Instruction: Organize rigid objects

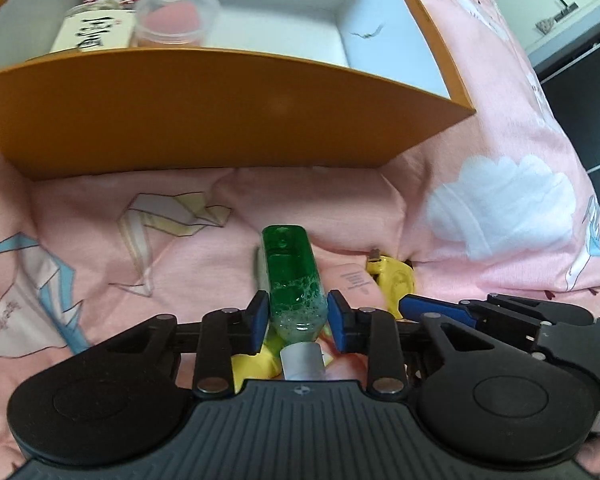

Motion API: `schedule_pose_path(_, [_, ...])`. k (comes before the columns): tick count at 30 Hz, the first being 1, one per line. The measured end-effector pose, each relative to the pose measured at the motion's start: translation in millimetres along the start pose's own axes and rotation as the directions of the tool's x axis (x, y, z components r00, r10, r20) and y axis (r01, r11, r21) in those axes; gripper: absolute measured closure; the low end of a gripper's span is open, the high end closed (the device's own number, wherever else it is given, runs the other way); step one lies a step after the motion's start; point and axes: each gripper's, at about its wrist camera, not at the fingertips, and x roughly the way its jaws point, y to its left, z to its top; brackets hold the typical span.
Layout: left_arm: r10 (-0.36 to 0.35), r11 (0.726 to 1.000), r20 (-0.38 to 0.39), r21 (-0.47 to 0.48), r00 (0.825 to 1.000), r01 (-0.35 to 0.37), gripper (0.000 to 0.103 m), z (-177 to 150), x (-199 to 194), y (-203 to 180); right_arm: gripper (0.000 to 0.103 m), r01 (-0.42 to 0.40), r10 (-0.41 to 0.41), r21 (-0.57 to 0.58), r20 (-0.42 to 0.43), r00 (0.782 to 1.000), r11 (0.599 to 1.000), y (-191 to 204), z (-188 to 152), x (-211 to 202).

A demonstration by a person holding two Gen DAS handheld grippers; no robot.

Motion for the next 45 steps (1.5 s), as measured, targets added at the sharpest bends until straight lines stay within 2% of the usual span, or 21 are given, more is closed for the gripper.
schedule_pose_path(7, [0.014,1.0,-0.009,-0.016,1.0,-0.014,0.068,3,8,8,0.054,0.01,-0.011,-0.043,-0.018,1.0,0.999,8,9,15])
schedule_pose_path(14, [0.018,1.0,-0.022,-0.026,1.0,-0.018,0.068,7,24,11,0.054,0.004,-0.006,-0.045,-0.051,0.999,0.999,10,13,30])
schedule_pose_path(19, [0.018,1.0,-0.016,-0.02,1.0,-0.018,0.068,6,27,12,0.049,-0.003,-0.001,-0.059,-0.066,0.998,0.998,12,16,35])
schedule_pose_path(24, [0.019,1.0,-0.001,-0.01,1.0,-0.019,0.069,6,27,12,0.053,0.005,-0.01,-0.07,-0.071,0.997,0.998,16,19,41])
schedule_pose_path(25, [0.018,1.0,0.002,-0.007,1.0,-0.018,0.069,6,27,12,0.057,0.013,-0.018,-0.073,-0.069,0.997,0.997,17,18,40])
schedule_pose_path(35, [0.037,0.999,0.072,0.005,0.997,-0.037,0.07,-1,5,12,0.058,0.022,-0.024,-0.052,-0.036,0.999,0.998,14,16,28])
schedule_pose_path(45, [0.015,0.998,0.17,0.051,0.985,-0.024,0.069,-12,-34,2,0.058,0.038,-0.036,-0.031,0.064,0.997,0.999,10,13,-7])
